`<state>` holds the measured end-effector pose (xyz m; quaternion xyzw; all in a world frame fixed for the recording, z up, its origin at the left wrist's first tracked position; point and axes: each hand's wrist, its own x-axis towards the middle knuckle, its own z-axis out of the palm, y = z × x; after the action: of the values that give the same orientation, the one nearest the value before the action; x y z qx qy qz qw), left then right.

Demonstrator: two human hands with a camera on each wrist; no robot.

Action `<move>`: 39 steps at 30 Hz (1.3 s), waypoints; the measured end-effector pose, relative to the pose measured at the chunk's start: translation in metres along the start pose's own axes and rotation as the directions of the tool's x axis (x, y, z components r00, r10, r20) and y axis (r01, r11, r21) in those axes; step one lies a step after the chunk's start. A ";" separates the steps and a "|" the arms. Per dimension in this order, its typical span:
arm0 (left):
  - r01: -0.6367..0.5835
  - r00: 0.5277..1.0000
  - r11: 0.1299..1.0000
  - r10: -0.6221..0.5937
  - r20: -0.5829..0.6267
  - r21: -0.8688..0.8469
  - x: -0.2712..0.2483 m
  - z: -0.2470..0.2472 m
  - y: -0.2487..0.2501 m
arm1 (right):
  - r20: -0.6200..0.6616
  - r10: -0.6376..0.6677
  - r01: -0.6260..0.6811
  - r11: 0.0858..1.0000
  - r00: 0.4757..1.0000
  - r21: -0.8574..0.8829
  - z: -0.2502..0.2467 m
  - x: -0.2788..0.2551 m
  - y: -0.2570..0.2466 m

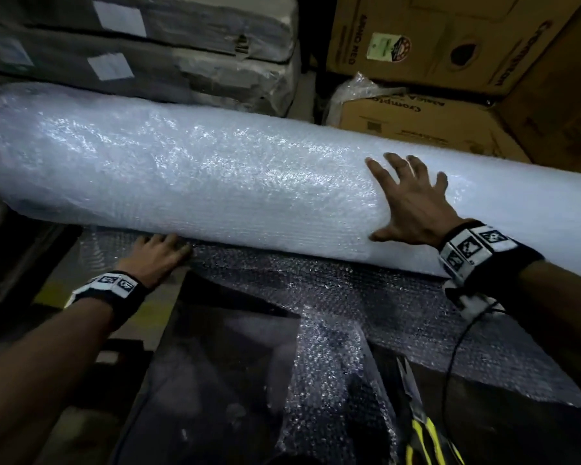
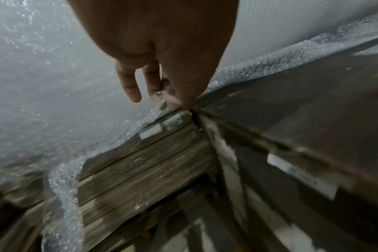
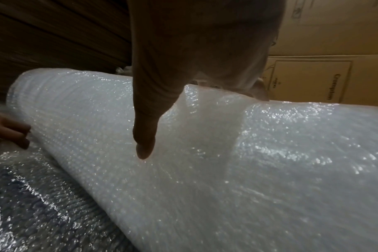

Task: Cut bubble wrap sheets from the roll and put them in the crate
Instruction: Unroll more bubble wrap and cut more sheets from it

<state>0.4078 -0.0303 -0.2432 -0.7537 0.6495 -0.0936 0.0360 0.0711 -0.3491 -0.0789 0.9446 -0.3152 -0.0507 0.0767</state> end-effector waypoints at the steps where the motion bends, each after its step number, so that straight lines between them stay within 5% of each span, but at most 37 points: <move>1: 0.004 1.000 1.000 -0.004 0.002 0.015 -0.008 0.003 -0.011 | -0.001 -0.011 0.011 1.000 1.000 -0.001 -0.002 0.004 -0.011; 10: -0.002 1.000 0.999 0.002 -0.009 0.046 -0.073 0.004 -0.081 | 0.006 -0.087 0.087 0.996 0.996 0.028 -0.026 0.031 -0.098; 18: 0.174 0.980 0.974 -0.185 0.070 0.142 -0.119 -0.003 -0.117 | 0.007 -0.135 0.135 0.990 0.991 0.052 -0.039 0.040 -0.159; 23: 0.083 0.994 0.986 -0.072 -0.077 0.146 -0.104 -0.013 -0.057 | 0.006 -0.119 0.117 0.987 0.993 0.106 -0.040 0.037 -0.158; 28: -0.194 0.951 0.975 0.215 -0.224 0.111 -0.041 -0.015 0.054 | -0.043 -0.150 0.155 0.975 0.988 0.157 -0.038 0.027 -0.151; 31: -0.285 0.950 0.958 0.288 -0.125 0.036 -0.013 -0.010 0.110 | -0.091 -0.151 0.166 0.970 0.984 0.176 -0.036 0.014 -0.132; 35: -0.255 0.957 0.967 0.256 0.137 -0.027 0.001 -0.003 0.145 | -0.070 -0.052 0.061 0.991 0.996 0.122 -0.020 -0.026 -0.078; 39: -0.239 0.961 0.968 0.247 0.127 -0.072 0.007 0.000 0.153 | 0.016 0.058 -0.058 0.998 0.998 -0.004 0.006 -0.070 -0.017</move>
<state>0.2603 -0.0605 -0.2691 -0.6736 0.7356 -0.0193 0.0701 0.0246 -0.2939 -0.0847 0.9345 -0.3428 -0.0566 0.0775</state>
